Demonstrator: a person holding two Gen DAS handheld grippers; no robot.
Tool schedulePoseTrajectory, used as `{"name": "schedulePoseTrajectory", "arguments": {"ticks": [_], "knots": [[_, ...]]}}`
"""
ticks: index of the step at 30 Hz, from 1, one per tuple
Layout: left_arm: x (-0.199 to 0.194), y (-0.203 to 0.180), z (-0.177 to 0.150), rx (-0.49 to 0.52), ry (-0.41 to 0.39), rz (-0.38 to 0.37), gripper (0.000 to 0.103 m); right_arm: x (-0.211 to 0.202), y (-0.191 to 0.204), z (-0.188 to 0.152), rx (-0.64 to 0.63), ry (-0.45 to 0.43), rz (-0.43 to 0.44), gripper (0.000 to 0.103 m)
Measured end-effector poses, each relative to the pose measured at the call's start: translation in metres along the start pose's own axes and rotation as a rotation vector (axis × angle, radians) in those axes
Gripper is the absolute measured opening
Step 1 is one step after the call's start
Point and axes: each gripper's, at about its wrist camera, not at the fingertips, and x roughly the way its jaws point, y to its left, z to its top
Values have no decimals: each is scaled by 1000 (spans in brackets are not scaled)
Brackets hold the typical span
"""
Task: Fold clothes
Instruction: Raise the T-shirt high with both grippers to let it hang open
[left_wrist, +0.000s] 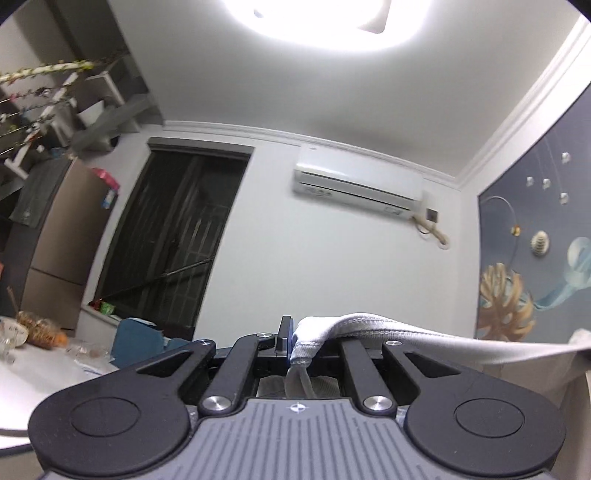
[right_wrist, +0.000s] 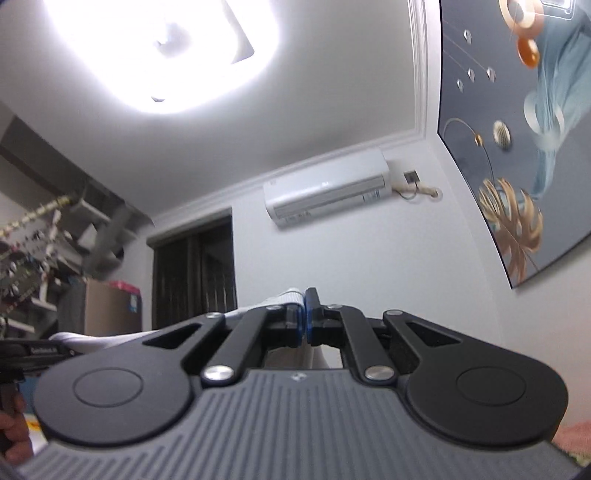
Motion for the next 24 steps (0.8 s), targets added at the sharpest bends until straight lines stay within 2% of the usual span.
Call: {"name": "schedulePoseTrajectory", "arguments": {"ticks": [2,4,7,9,13,16,22,24], "knots": [[9,-4,8,8,28,-21,7,7,-3,14,-7,13,9,5],[29,-3,0,8,78,-37,7,22,-8,11,-32,49,-8,5],[83,5,-45,15,165,-37,8,54,-22,-20,-82,134,-52,5],[128,17,-85,19,222,-27,9,75,-31,-54,-110,198,-82,5],[228,45,-182,14,341,9,11,125,-62,-142,-104,352,-143,5],[298,62,-268,1,423,44,11,166,-88,-223,-92,459,-181,5],[429,103,-468,40,552,119,13,249,-154,-418,-63,615,-246,5],[456,120,-526,36,623,133,15,274,-178,-488,-43,665,-275,5]]}}
